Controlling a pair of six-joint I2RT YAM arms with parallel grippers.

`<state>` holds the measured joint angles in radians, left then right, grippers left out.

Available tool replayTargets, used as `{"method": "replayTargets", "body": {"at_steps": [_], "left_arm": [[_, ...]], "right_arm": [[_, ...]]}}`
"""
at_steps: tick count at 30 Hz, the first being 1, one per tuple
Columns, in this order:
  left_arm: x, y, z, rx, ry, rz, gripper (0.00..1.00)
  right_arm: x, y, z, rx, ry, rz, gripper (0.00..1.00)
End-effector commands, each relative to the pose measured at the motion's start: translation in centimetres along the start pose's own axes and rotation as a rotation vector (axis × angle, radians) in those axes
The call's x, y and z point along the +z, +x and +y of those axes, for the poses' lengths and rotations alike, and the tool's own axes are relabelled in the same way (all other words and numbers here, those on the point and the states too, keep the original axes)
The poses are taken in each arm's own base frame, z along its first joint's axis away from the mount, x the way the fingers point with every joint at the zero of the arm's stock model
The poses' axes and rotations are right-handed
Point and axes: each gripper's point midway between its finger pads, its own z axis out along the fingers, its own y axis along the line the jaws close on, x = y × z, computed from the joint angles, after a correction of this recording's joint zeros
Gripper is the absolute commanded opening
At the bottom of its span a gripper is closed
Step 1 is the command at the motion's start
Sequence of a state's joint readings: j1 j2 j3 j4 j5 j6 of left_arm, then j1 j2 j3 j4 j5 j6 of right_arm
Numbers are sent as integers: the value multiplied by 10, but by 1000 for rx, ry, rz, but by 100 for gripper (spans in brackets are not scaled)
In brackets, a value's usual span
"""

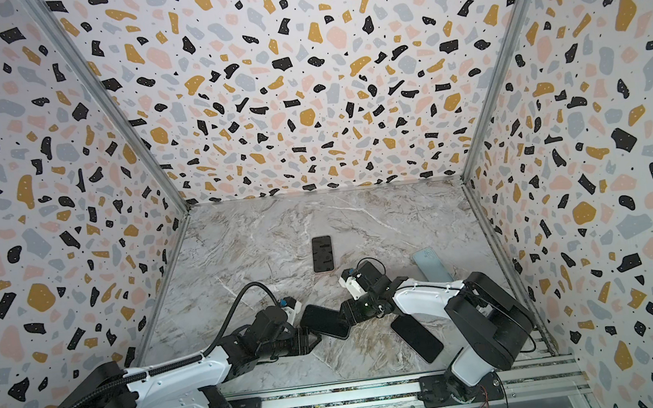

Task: Put the phone into the phone case
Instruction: 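Grasp the cased phone with both grippers and tilt it up on edge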

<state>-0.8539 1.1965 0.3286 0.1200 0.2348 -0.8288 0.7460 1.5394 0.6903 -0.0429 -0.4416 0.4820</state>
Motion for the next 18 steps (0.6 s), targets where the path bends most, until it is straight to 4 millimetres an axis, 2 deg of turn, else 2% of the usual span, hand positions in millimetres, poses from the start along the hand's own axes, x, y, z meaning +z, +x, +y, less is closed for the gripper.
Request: {"method": "replayTargets", "body": {"at_steps": [1, 6, 11, 18], "left_arm": [[7, -7, -6, 29, -1, -2, 58], [14, -16, -7, 54, -32, -2, 55], [21, -26, -13, 72, -37, -8, 42], [30, -32, -17, 92, -44, 7, 29]], "right_arm": [[-3, 4, 15, -41, -54, 5, 51], [-1, 16, 25, -42, -77, 29, 48], [0, 29, 31, -27, -99, 41, 46], [-1, 36, 41, -8, -121, 28, 44]]}}
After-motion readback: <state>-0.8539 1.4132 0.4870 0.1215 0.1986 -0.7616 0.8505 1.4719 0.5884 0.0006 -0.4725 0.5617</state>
